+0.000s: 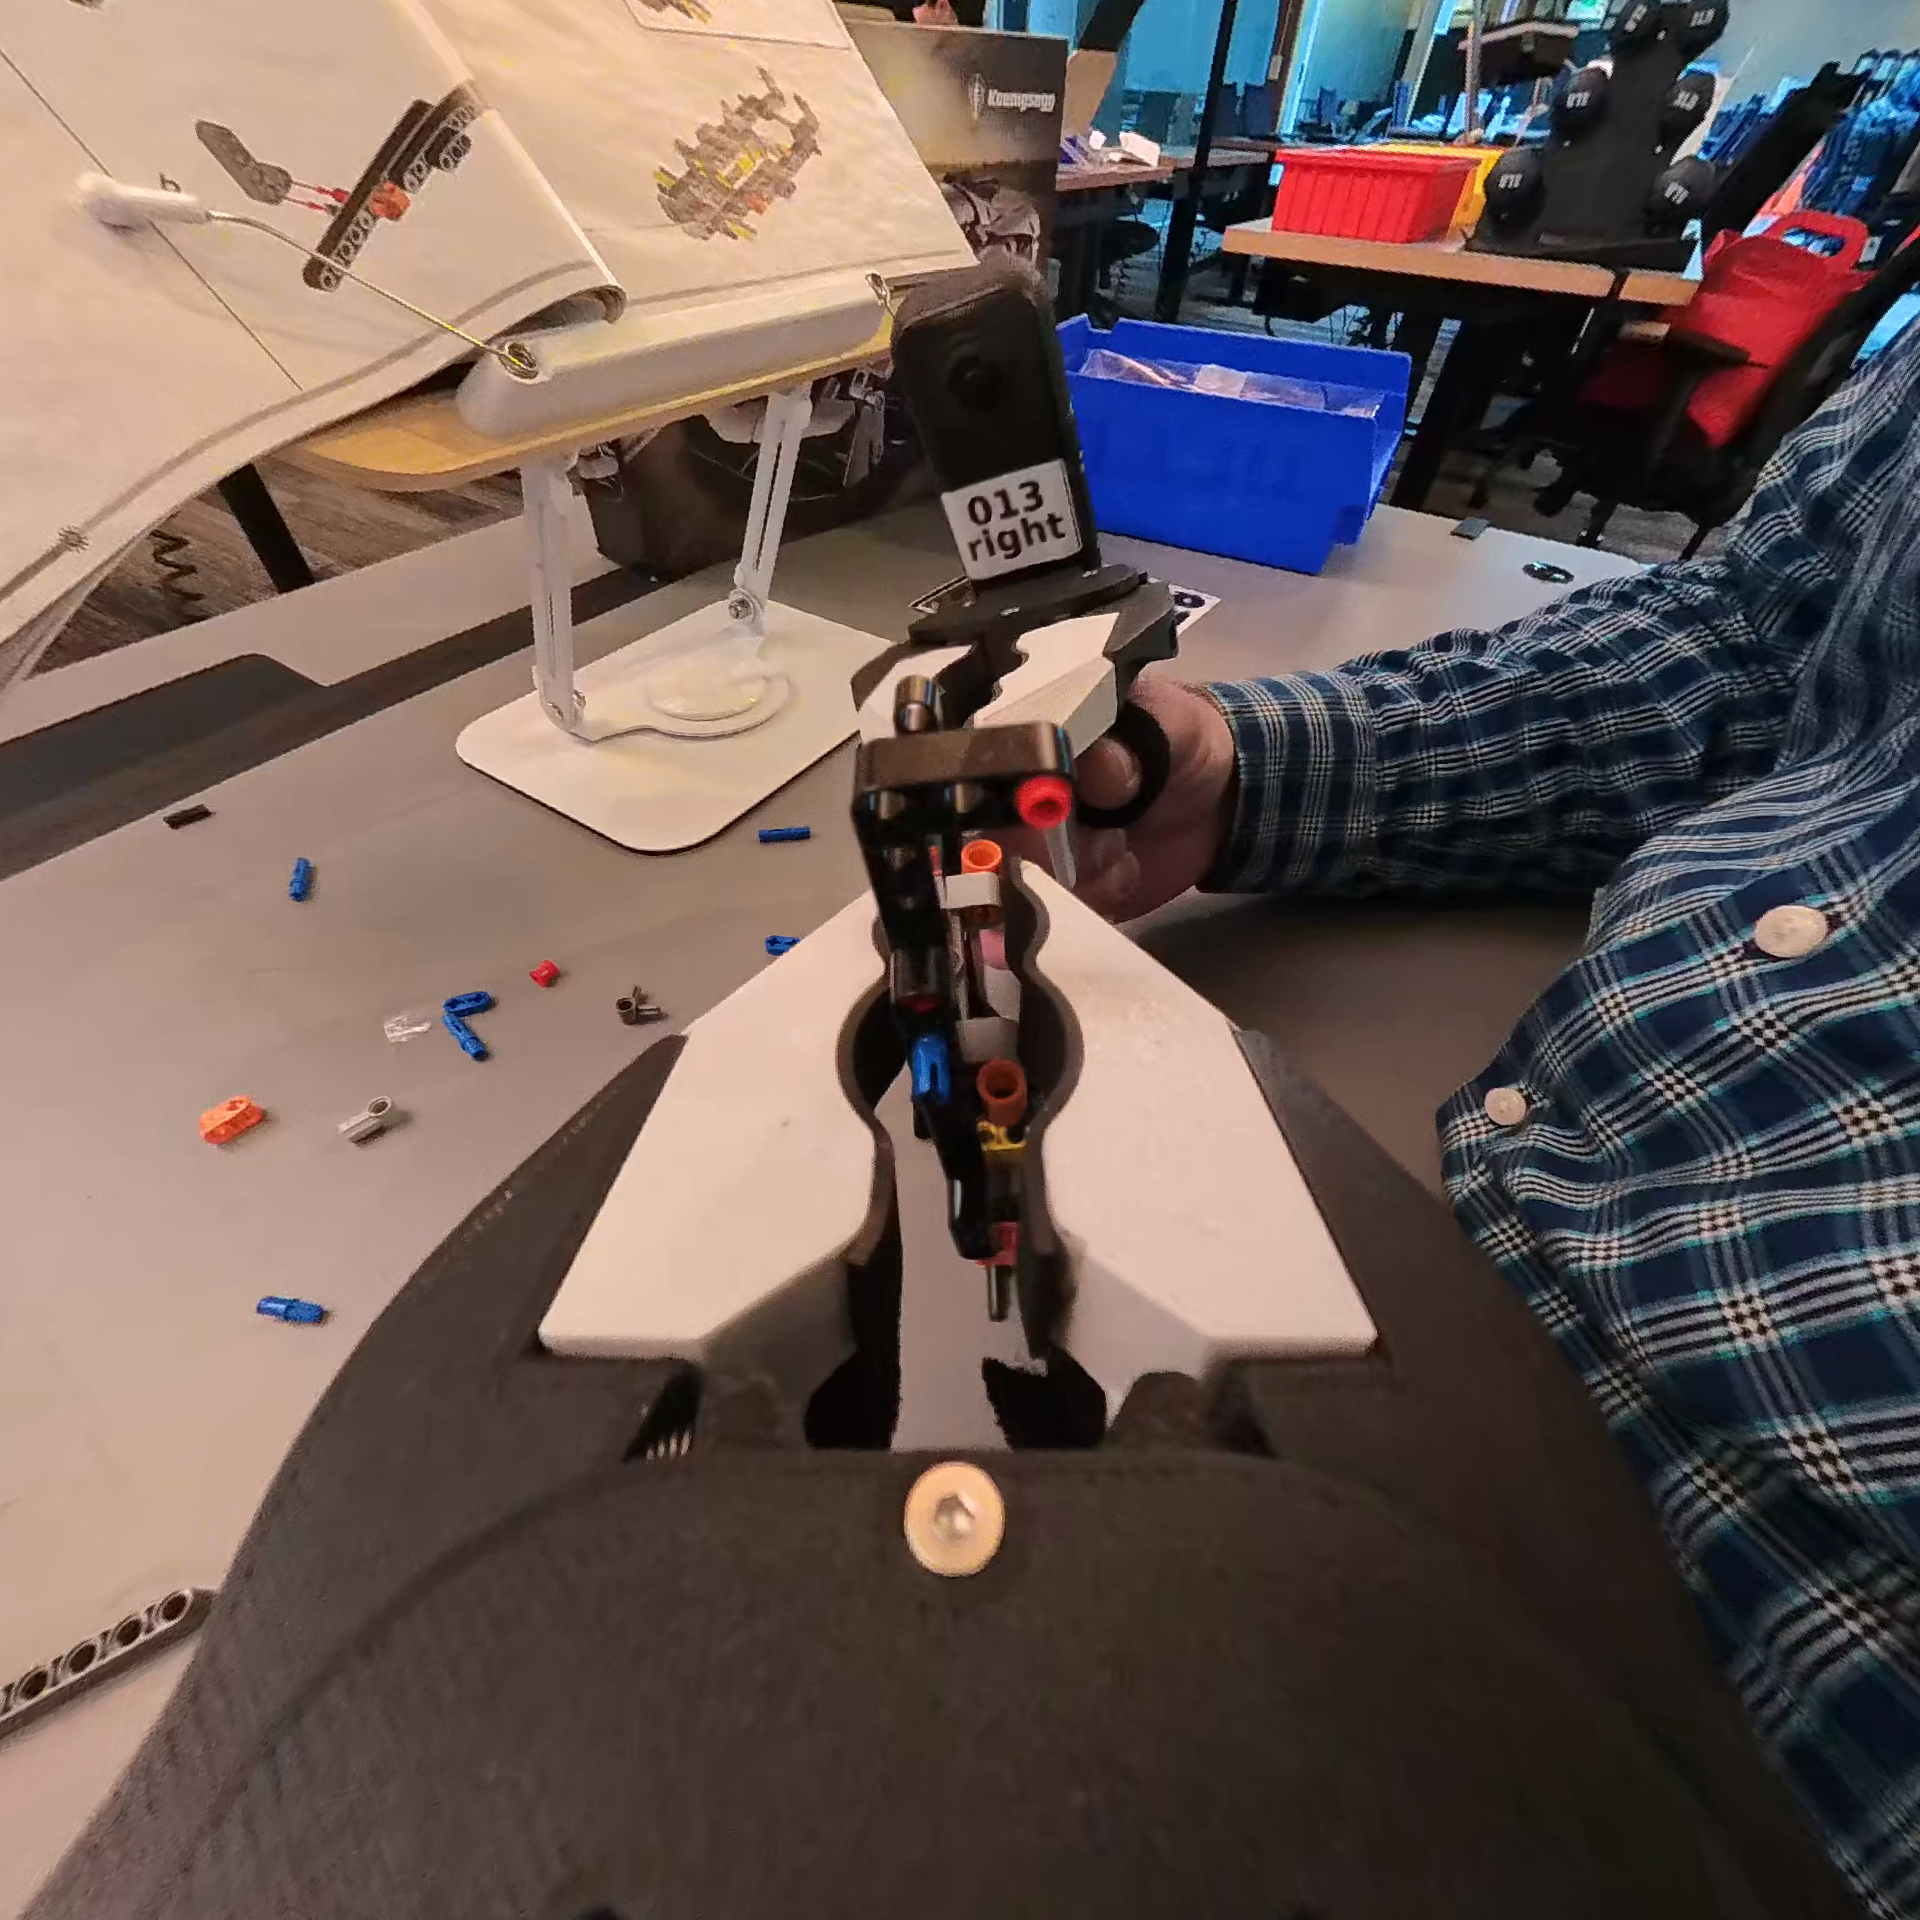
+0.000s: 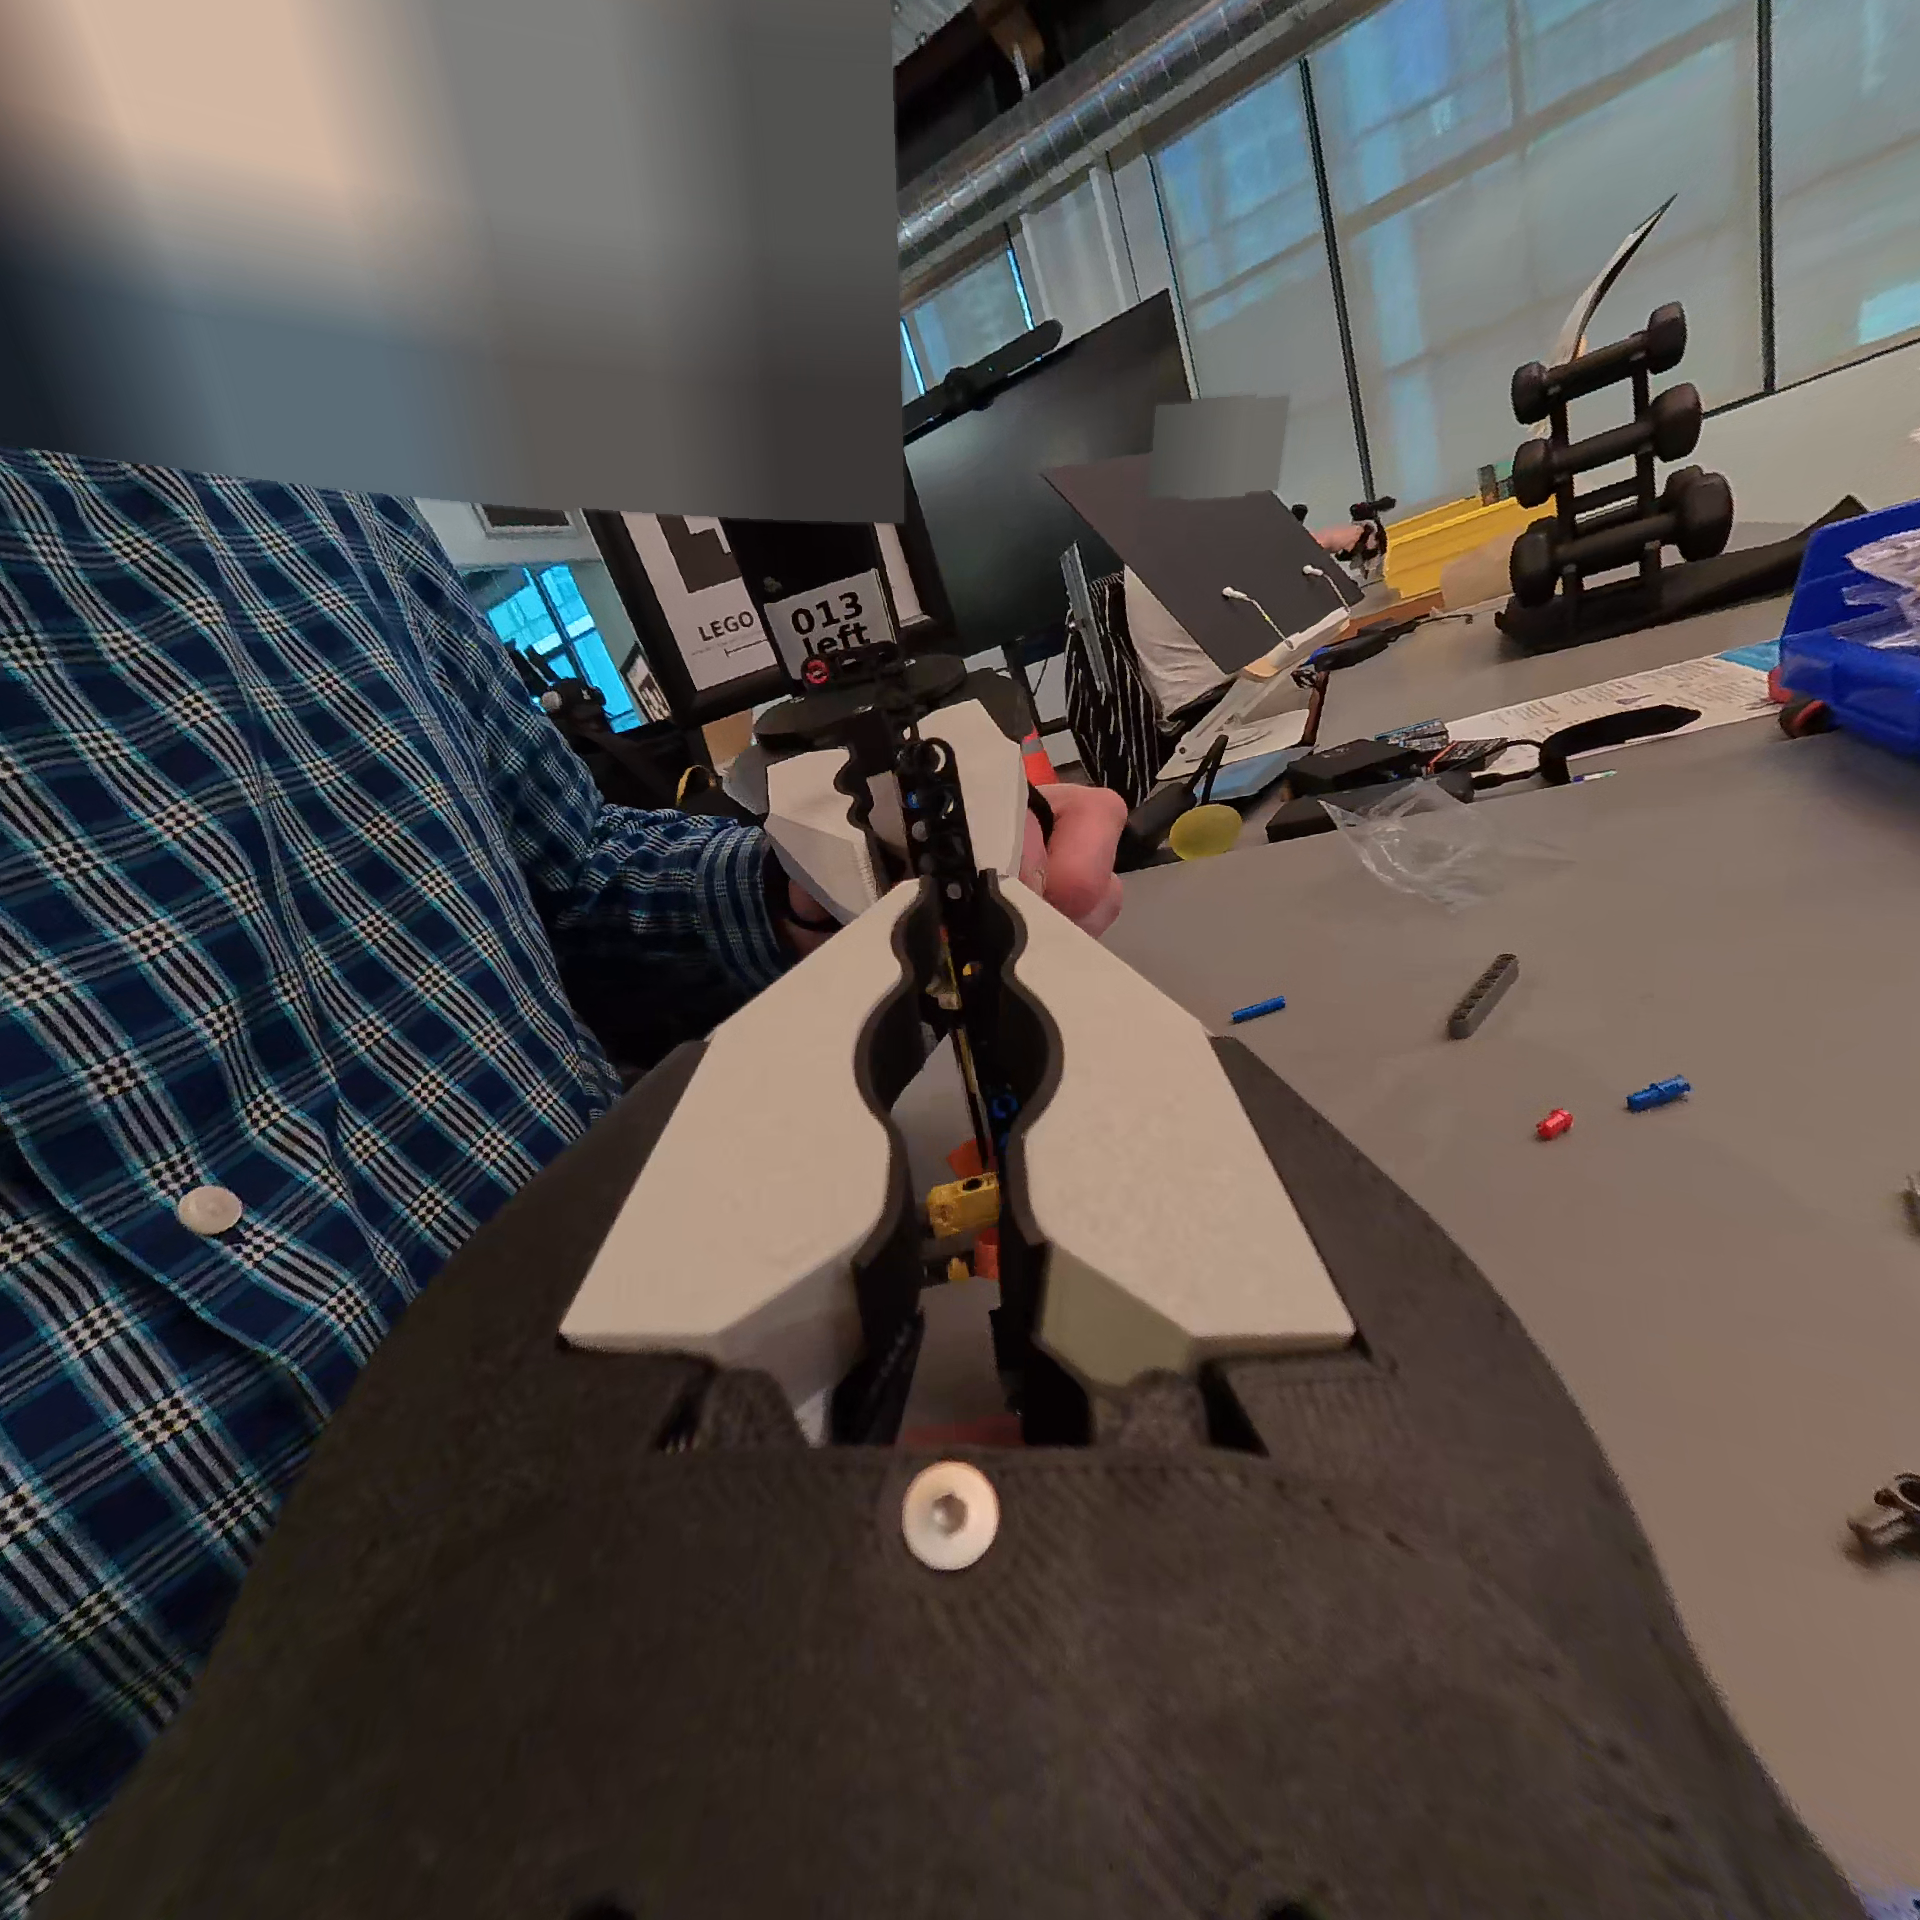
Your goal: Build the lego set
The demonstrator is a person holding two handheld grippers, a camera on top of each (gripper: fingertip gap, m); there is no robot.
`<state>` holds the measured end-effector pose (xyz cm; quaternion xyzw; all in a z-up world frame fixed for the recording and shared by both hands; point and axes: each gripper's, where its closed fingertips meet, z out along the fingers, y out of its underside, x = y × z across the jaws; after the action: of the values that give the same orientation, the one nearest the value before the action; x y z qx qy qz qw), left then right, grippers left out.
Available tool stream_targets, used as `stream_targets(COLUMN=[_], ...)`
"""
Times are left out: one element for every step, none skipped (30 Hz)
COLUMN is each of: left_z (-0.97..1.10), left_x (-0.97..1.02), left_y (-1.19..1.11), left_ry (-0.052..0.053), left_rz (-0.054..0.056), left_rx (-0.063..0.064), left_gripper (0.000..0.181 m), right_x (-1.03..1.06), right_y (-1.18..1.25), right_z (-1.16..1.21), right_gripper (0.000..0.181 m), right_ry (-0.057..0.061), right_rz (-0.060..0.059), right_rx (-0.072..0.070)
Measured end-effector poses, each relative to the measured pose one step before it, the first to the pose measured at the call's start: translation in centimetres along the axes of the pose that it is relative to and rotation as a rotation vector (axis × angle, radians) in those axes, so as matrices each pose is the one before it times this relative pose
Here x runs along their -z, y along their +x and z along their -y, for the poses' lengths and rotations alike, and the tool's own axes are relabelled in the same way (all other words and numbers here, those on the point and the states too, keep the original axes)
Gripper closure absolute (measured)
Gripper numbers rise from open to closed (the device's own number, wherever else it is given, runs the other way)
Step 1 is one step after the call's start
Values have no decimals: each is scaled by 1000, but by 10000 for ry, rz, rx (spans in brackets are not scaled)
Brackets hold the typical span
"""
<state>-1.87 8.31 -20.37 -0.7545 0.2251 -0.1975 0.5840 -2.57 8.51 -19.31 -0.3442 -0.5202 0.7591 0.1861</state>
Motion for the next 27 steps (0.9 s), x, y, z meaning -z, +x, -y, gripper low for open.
stream_targets(left_z=[-23,-72,-160,-154,-110,-9,10,0,2,-5,-8,1,-13,9,-21,16,-16,-32,-116,-168,-71,-8,56,30,-108,-200,-102], left_x=[-12,-16,-32,-16,-13,-2,3,-7,13,54,75,87,90,104,142,166,171,149,105,75,84,60,68,62,27,29,68], left_y=[53,37,46,53,34,79,94,21,32,66,-7,-5,9,62,143,122,114,34,12,40,51,76,130,110,12,-19,87], left_ry=[-5,-44,-93,-53,1,45,0,-1,22,32,67,76,72,99,112,134,91,81,8,-33,14,41,84,39,-56,-112,-38], left_rz=[-35,-14,-13,-40,-13,-42,-68,-1,-10,-106,-89,-64,-79,-136,-189,-186,-148,-97,-76,-45,-28,-67,-108,-81,2,20,-32], left_rx=[35,-37,-61,-39,-61,-71,-3,-34,-99,23,35,-23,38,34,0,4,7,9,11,-83,-85,20,-15,-33,-68,-64,-49], left_gripper=[167,167,167,167,167,167,167,167,167,167,167,167,167,167,167,167,167,167,167,168,168,167,168,168,168,168,168], right_x=[27,28,33,13,-4,-6,20,14,-12,-40,-75,-96,-98,-139,-205,-256,-230,-191,-158,-132,-86,-60,-81,-58,-34,-42,-50], right_y=[-48,-13,-10,-30,-35,-90,-103,-41,-48,-73,-25,-26,-52,-103,-169,-152,-93,-33,-11,-44,-49,-48,-117,-118,-5,51,-87], right_z=[-24,-73,-145,-132,-81,-26,-17,-15,-6,-30,-1,13,12,28,32,36,7,-17,-97,-149,-101,-44,22,14,-93,-196,-122], right_gripper=[177,177,177,177,177,177,177,177,177,177,177,177,177,177,177,177,177,177,177,177,177,177,177,177,177,177,177], right_ry=[24,-3,-53,-57,-20,28,6,4,8,-29,-52,-58,-68,-63,-69,-66,-83,-98,-135,-156,-132,-97,-32,-9,-59,-126,-91], right_rz=[55,37,19,-4,6,53,50,18,17,2,-47,-40,-23,-3,-16,-68,-96,-162,-150,-118,-76,-66,-27,-13,-68,-87,-23], right_rx=[-33,-35,-1,42,-21,-14,37,31,30,65,98,89,121,121,141,153,144,188,163,192,134,100,63,43,67,73,90])
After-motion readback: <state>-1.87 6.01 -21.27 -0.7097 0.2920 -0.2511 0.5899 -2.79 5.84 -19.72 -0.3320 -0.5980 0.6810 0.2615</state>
